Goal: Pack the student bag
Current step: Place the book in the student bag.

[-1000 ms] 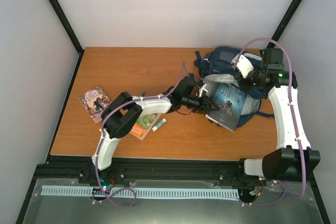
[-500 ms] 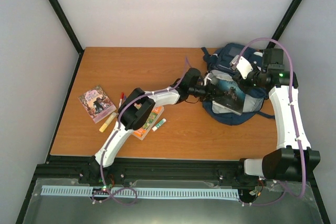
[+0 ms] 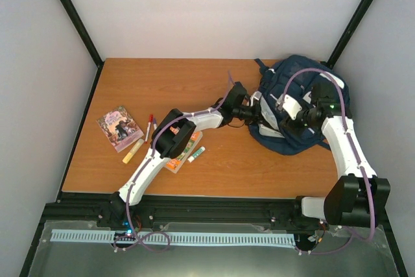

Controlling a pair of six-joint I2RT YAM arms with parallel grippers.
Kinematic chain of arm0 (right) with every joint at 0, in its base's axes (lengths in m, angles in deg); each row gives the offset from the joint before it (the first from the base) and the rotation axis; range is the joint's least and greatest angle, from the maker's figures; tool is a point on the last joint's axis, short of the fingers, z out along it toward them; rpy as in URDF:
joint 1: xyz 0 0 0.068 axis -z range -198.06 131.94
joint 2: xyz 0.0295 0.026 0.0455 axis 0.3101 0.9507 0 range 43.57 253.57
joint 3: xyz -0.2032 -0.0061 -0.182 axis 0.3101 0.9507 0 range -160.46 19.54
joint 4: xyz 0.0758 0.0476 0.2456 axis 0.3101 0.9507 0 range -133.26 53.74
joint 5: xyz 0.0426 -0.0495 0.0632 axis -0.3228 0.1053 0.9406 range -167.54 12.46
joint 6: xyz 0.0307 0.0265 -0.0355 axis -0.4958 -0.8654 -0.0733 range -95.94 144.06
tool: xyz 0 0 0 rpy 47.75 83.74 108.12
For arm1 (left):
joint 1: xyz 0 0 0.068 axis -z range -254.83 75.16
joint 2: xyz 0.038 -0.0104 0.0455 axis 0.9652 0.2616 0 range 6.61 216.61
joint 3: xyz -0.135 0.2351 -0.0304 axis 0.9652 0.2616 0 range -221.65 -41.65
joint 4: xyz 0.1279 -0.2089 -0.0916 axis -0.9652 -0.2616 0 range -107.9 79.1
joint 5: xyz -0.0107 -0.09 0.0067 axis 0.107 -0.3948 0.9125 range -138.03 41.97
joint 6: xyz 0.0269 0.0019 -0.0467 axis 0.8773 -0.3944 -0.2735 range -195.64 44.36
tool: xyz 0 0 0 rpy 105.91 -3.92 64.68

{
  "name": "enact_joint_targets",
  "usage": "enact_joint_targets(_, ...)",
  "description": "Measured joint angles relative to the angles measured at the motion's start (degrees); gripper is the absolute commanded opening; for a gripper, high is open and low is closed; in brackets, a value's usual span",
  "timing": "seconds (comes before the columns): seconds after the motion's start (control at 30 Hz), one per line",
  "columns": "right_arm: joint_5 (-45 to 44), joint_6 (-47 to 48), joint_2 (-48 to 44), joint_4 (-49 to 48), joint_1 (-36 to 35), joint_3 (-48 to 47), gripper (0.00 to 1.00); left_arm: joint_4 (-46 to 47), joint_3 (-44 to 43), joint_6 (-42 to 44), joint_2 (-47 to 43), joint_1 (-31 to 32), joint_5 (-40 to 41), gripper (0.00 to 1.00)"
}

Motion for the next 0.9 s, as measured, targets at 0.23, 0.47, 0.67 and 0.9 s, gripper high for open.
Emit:
enact_joint_targets(0.23, -2.7, 0.5, 0.0, -4.7, 0.0, 5.6, 0.64, 0.9, 0.3, -0.7, 0.1, -0.1, -0.7, 0.01)
enact_joint_targets(0.47, -3.4, 1.1, 0.0, -8.6, 0.0, 10.1, 0.7, 1.3, 0.3, -1.4, 0.1, -0.1, -1.0, 0.01)
enact_joint_targets(0.67, -5.4, -2.1, 0.0, -16.2, -0.1, 15.0, 0.38, 1.5, 0.3, -1.8, 0.1, -0.1, -1.1, 0.01)
enact_joint_targets(0.9, -8.4, -6.3, 0.0, -20.8, -0.1, 14.8, 0.03, 0.6, 0.2, -1.2, 0.1, -0.2, -1.3, 0.26)
